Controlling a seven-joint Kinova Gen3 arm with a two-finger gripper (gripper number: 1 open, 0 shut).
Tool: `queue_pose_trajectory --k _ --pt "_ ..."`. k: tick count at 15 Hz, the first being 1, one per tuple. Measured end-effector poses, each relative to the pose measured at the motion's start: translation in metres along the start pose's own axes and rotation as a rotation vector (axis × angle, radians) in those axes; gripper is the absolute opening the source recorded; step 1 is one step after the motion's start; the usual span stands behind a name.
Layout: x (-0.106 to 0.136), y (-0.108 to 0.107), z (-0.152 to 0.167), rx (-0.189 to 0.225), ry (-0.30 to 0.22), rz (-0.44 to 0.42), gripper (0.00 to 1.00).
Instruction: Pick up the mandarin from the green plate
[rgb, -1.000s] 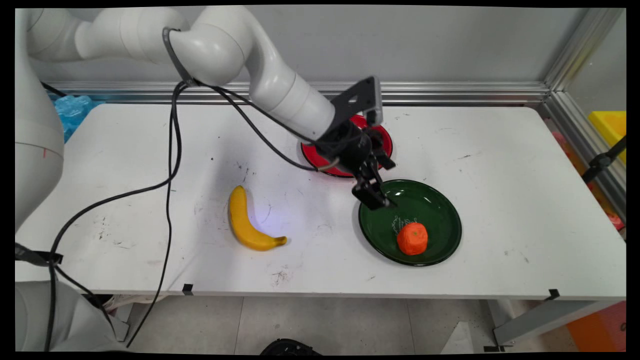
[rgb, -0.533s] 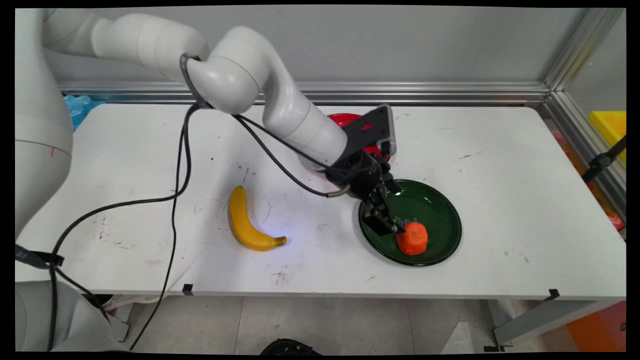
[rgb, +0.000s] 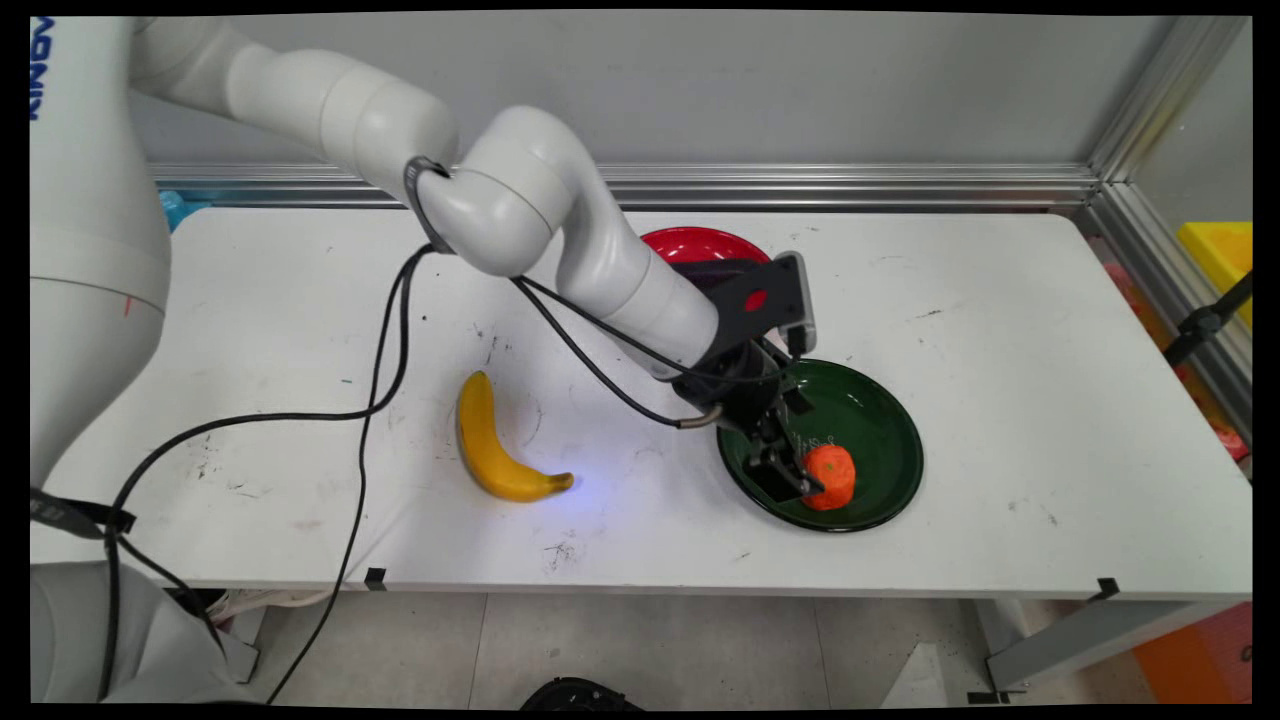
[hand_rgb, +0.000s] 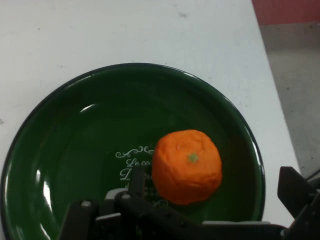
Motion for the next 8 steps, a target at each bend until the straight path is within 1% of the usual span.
queue_pose_trajectory --k 8 --pt "-0.002 0.002 0.026 0.024 -0.012 -0.019 1.0"
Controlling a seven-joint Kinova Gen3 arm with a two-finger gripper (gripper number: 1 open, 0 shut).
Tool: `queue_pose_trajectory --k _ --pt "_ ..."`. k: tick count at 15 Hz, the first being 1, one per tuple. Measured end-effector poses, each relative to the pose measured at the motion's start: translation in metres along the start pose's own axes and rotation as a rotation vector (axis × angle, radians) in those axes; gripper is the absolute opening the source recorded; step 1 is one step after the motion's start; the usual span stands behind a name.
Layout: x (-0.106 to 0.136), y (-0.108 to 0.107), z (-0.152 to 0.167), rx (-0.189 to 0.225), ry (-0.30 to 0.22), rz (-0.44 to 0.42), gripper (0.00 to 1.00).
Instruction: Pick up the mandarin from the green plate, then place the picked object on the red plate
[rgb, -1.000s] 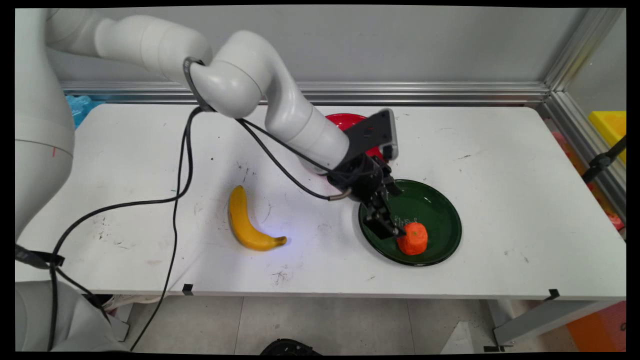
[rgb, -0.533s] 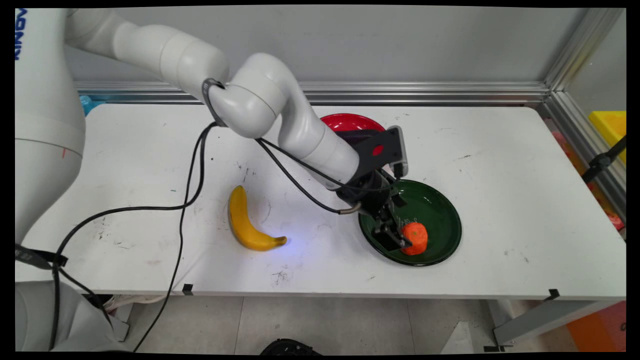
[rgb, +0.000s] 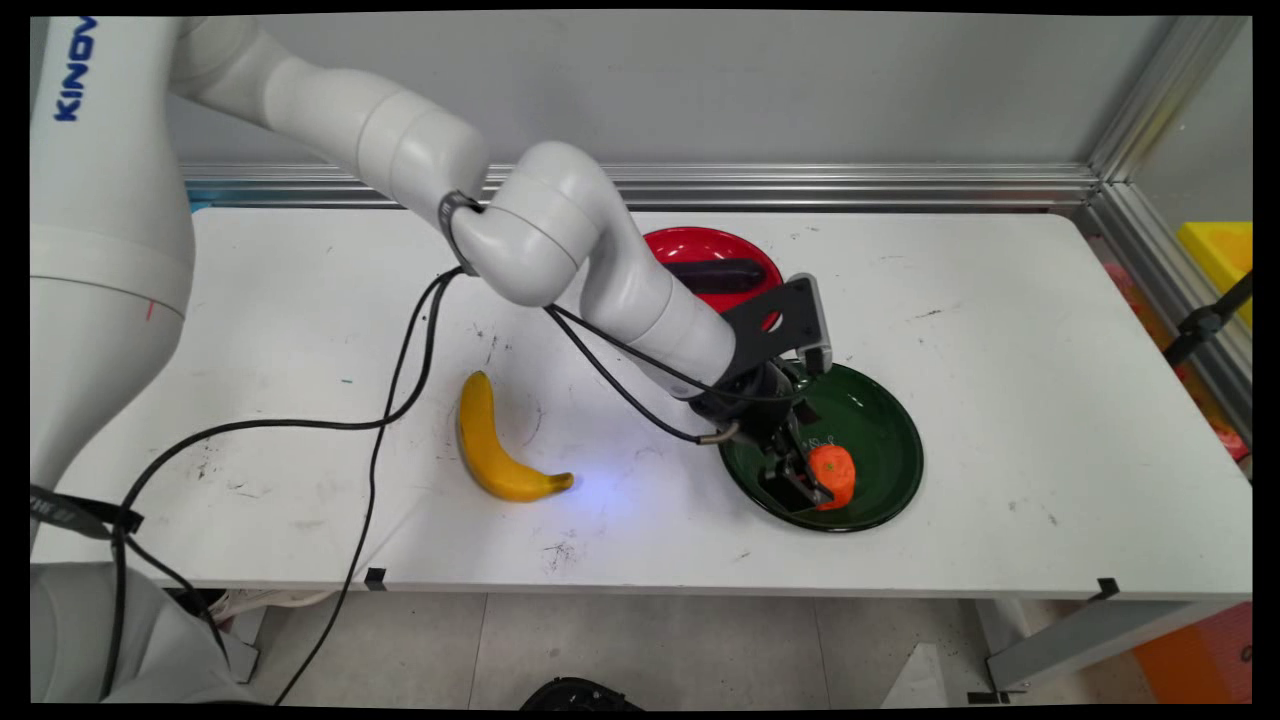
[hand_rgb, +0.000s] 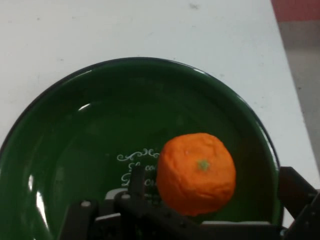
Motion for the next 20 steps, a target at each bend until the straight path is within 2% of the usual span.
queue_pose_trajectory --k 6,13,14,20 --pt "-0.002 -0.002 0.015 0.019 -0.003 -0.012 1.0" --pt "-0.003 0.0 0.027 0.019 -0.002 -0.015 1.0" --pt "-0.003 0.0 0.028 0.018 -0.002 -0.016 0.0" --pt "0.0 0.003 0.031 0.003 0.011 -0.018 0.0"
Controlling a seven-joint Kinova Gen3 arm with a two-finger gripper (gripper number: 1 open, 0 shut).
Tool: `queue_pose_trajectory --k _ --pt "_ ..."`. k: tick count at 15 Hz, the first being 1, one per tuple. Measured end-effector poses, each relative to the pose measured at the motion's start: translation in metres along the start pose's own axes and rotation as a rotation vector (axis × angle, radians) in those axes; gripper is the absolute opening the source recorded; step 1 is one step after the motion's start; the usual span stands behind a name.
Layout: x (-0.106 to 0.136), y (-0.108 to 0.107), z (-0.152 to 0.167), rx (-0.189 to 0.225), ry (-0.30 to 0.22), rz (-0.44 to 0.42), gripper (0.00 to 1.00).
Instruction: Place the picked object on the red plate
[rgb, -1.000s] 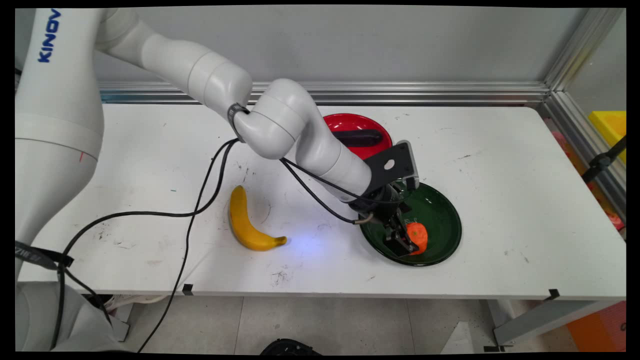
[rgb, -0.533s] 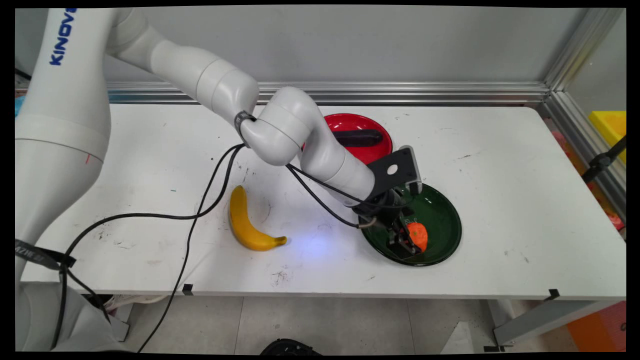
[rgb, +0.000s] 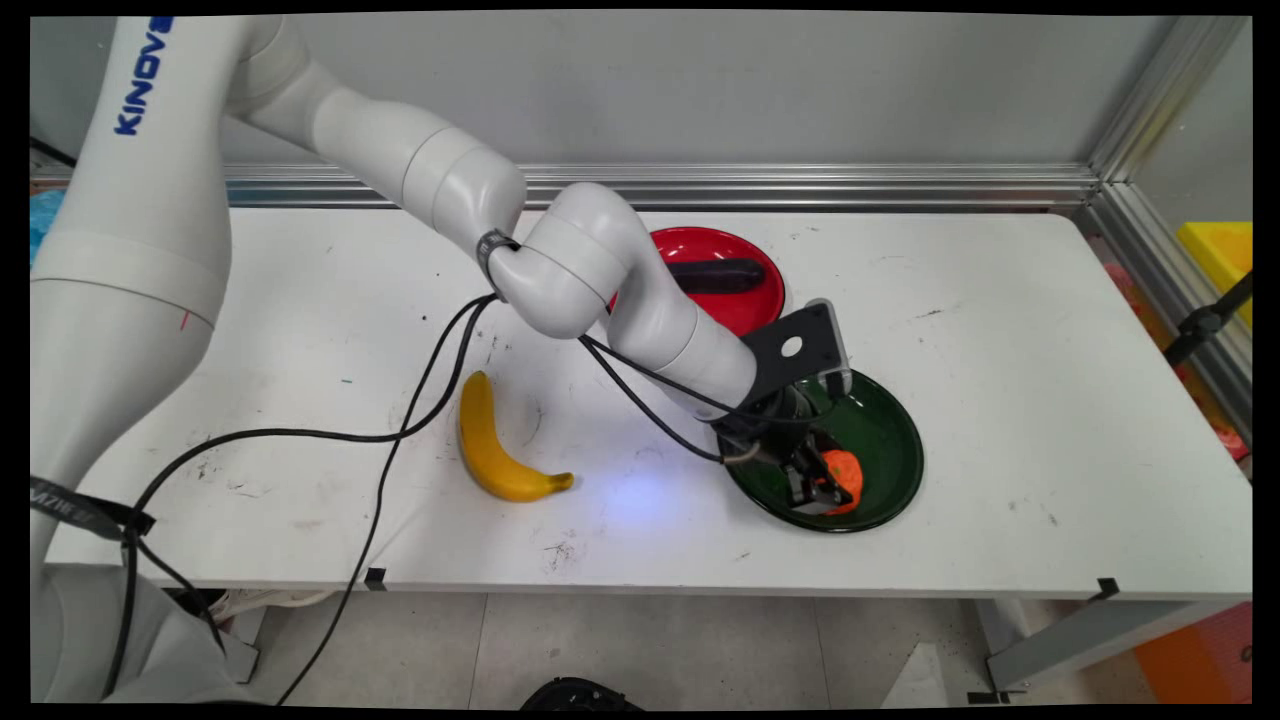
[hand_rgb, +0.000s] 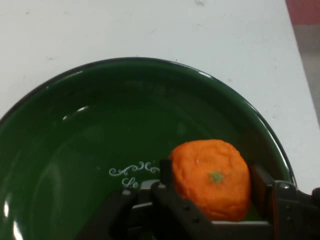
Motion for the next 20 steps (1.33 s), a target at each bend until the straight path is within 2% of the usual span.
queue_pose_trajectory --k 5,9,12,16,20 --pt "0.013 -0.005 -0.017 -0.005 0.033 -0.011 0.0" --pt "0.021 -0.018 -0.055 -0.001 0.062 -0.013 0.0" --pt "0.017 -0.037 -0.086 0.014 0.067 -0.001 0.0" --pt "-0.001 -0.073 -0.121 0.051 0.051 0.019 0.0" --pt "-0.019 -0.103 -0.14 0.079 0.034 0.031 0.0"
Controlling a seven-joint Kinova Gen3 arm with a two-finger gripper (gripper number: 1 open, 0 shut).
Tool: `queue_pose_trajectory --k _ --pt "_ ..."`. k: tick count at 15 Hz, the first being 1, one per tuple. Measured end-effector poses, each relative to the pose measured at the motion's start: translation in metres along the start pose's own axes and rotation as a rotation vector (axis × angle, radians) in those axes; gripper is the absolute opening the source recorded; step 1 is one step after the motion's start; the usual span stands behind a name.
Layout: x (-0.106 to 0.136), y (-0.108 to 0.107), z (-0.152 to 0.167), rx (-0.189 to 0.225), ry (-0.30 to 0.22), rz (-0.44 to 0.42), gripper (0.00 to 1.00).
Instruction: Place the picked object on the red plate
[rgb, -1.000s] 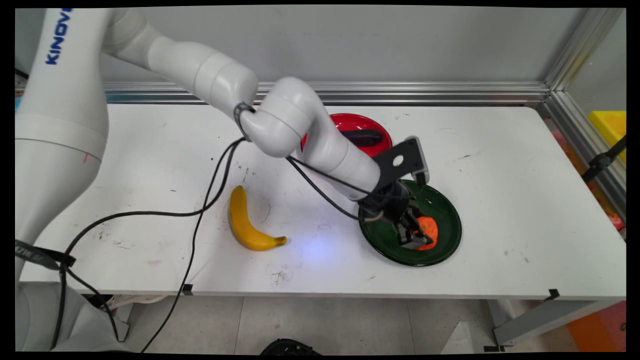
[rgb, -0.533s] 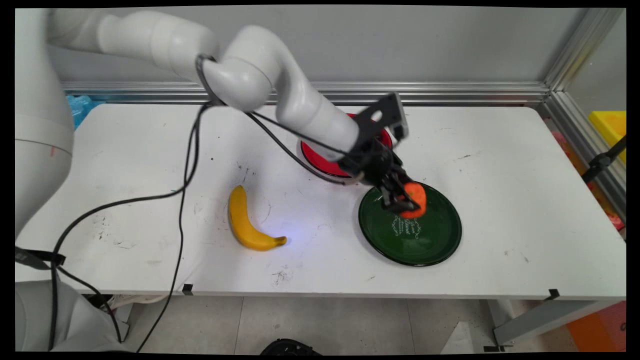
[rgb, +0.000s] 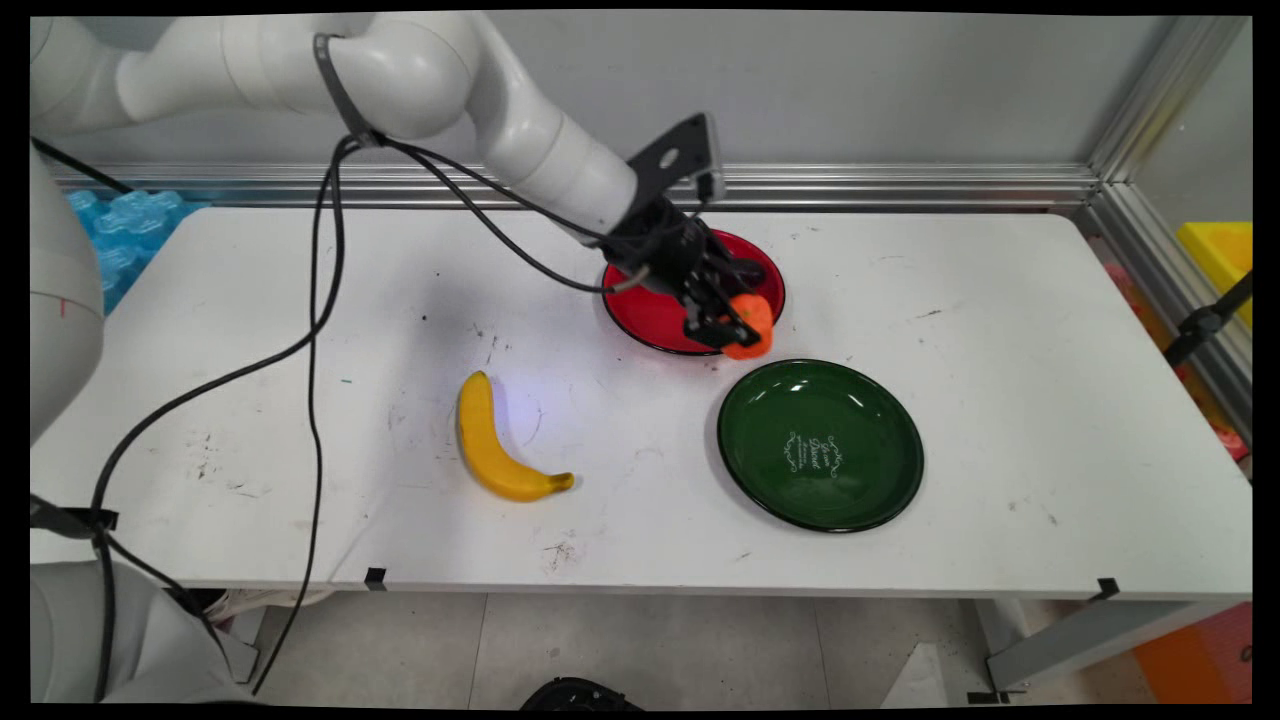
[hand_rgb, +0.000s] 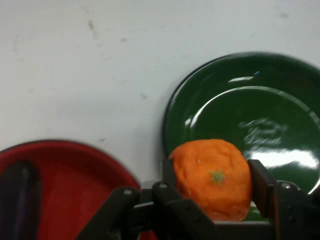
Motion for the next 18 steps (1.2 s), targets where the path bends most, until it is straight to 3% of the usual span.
queue_pose_trajectory --k 8,18 --pt "-0.036 -0.052 -0.004 0.049 -0.024 0.005 0.0" --pt "-0.065 -0.081 0.029 0.064 -0.037 -0.007 0.0"
